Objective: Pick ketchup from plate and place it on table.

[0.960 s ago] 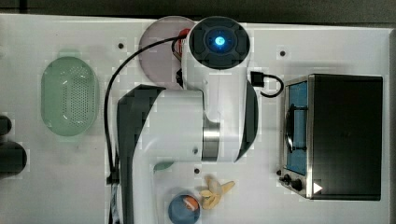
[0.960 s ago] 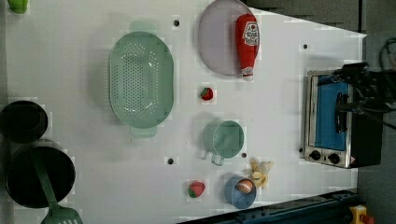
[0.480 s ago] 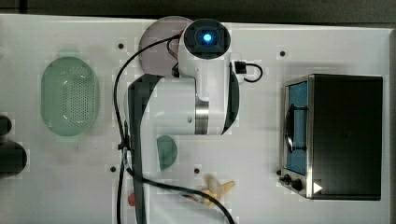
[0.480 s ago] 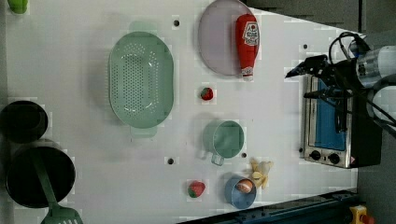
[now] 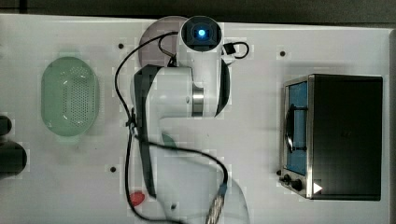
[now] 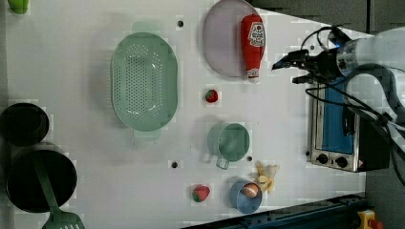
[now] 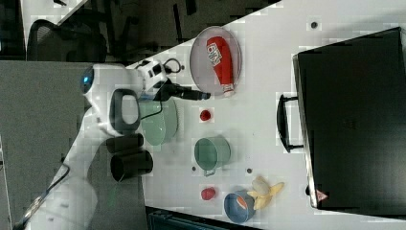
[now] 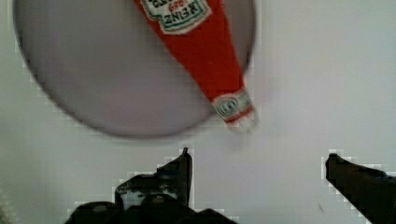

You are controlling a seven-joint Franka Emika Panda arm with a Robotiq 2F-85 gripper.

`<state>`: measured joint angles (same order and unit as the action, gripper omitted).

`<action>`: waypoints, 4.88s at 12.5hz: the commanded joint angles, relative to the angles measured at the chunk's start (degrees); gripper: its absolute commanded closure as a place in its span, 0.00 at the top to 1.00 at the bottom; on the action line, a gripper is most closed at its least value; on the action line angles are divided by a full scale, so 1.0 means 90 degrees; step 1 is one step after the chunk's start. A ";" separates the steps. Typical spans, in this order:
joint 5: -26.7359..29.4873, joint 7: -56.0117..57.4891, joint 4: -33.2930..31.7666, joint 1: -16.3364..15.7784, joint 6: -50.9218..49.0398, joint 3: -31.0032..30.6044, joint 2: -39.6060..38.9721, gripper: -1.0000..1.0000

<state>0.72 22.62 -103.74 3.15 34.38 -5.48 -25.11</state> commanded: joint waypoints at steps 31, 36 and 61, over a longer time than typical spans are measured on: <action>-0.0288 0.1502 0.1715 -0.0032 -0.0753 0.0032 -0.0301 0.63; -0.0286 0.1501 0.0227 0.0212 -0.1576 0.0246 0.1227 0.63; 0.0266 0.0495 -0.3256 0.0273 0.2550 0.0324 0.2031 1.00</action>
<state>2.32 32.23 -136.53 5.60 58.47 -2.39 -11.07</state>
